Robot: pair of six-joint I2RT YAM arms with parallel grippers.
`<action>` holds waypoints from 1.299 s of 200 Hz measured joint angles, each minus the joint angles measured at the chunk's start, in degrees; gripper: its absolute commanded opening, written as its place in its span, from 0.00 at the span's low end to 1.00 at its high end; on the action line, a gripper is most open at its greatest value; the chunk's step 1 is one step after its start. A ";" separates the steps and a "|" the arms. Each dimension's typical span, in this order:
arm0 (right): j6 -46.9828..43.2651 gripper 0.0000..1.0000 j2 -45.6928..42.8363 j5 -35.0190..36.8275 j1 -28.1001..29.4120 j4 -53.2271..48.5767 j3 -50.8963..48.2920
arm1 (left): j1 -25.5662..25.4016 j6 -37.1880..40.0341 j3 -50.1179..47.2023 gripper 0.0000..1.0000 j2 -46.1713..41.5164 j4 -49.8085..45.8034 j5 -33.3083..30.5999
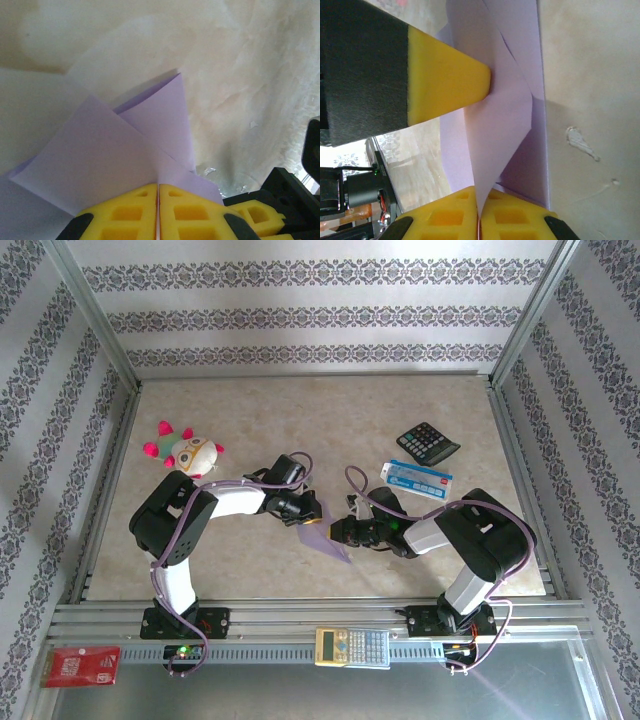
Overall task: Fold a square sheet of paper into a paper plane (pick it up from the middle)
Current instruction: Fourth fold the wing at the center of the table.
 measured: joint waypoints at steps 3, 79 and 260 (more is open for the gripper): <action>0.00 0.11 0.00 -0.02 0.00 0.00 0.00 | 0.00 0.00 0.00 0.11 0.00 0.00 -0.02; 1.05 0.17 -1.60 0.70 0.00 -0.46 -0.48 | 0.02 0.07 -0.59 0.10 0.00 0.85 -0.15; -3.04 0.22 -21.92 6.29 1.31 -19.26 -6.97 | 0.02 0.26 -0.87 0.10 0.02 1.44 -0.13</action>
